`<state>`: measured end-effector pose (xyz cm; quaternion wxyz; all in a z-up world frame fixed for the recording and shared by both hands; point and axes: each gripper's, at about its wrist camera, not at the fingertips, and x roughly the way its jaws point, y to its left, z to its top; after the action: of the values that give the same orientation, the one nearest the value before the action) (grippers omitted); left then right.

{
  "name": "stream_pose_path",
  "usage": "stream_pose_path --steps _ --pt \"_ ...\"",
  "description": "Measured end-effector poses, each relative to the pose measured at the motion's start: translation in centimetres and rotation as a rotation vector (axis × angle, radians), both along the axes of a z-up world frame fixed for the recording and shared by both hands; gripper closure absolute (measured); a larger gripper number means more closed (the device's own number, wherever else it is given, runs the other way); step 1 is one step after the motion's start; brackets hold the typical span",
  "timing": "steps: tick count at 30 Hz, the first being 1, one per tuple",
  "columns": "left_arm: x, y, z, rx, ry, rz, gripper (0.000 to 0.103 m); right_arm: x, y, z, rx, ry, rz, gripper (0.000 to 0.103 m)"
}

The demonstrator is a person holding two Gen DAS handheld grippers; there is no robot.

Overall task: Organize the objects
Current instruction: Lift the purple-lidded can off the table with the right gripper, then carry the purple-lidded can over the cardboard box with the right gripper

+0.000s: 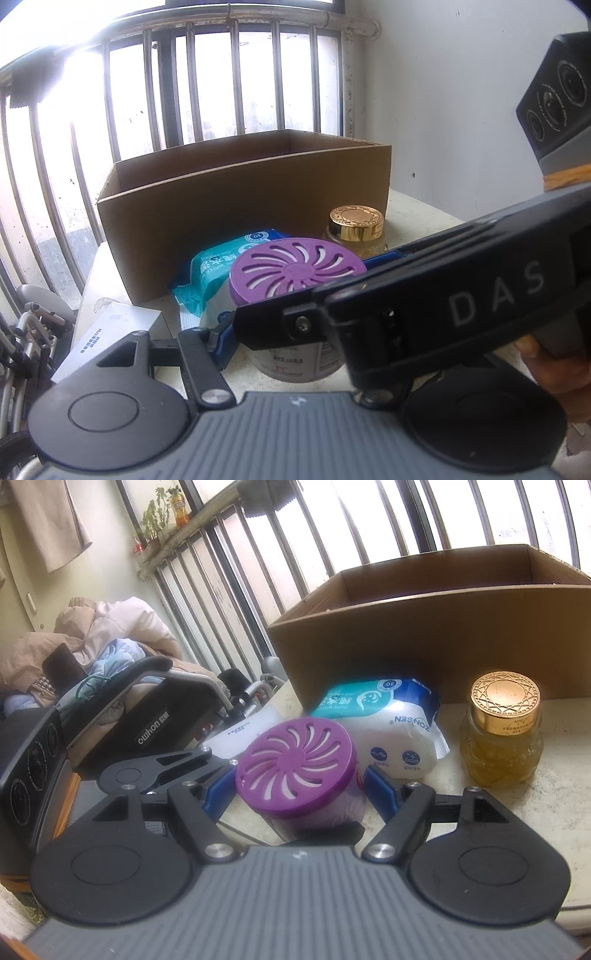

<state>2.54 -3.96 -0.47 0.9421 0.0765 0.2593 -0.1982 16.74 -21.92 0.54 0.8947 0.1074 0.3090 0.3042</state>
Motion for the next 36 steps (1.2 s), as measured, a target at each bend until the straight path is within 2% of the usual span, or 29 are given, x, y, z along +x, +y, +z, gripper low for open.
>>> stream_pose_path --steps 7,13,17,22,28,30,33,36 --pt "1.0 1.0 3.6 -0.007 -0.068 0.018 0.037 1.3 0.4 3.7 0.017 -0.049 0.019 0.028" --pt "4.0 1.8 7.3 0.001 -0.109 0.034 0.037 5.0 0.6 8.1 0.017 -0.072 0.052 0.028" --pt "7.7 2.1 10.2 -0.014 -0.106 0.051 0.037 8.7 0.7 10.7 0.016 -0.063 0.072 0.028" --pt "13.5 2.6 11.5 -0.040 -0.054 0.081 0.037 14.9 1.1 13.3 0.004 -0.025 0.087 0.028" --pt "20.4 3.5 11.3 -0.057 0.042 0.111 0.037 22.8 1.6 13.4 0.013 0.081 0.098 0.029" --pt "22.7 3.7 11.1 -0.036 0.059 0.124 0.037 25.3 1.8 13.0 0.020 0.122 0.099 0.029" --pt "25.4 3.5 10.7 0.003 0.067 0.159 0.029 29.0 2.2 11.6 0.035 0.192 0.098 0.029" --pt "27.6 3.7 10.3 0.013 0.098 0.180 0.027 32.1 2.2 10.0 0.051 0.255 0.089 0.029"
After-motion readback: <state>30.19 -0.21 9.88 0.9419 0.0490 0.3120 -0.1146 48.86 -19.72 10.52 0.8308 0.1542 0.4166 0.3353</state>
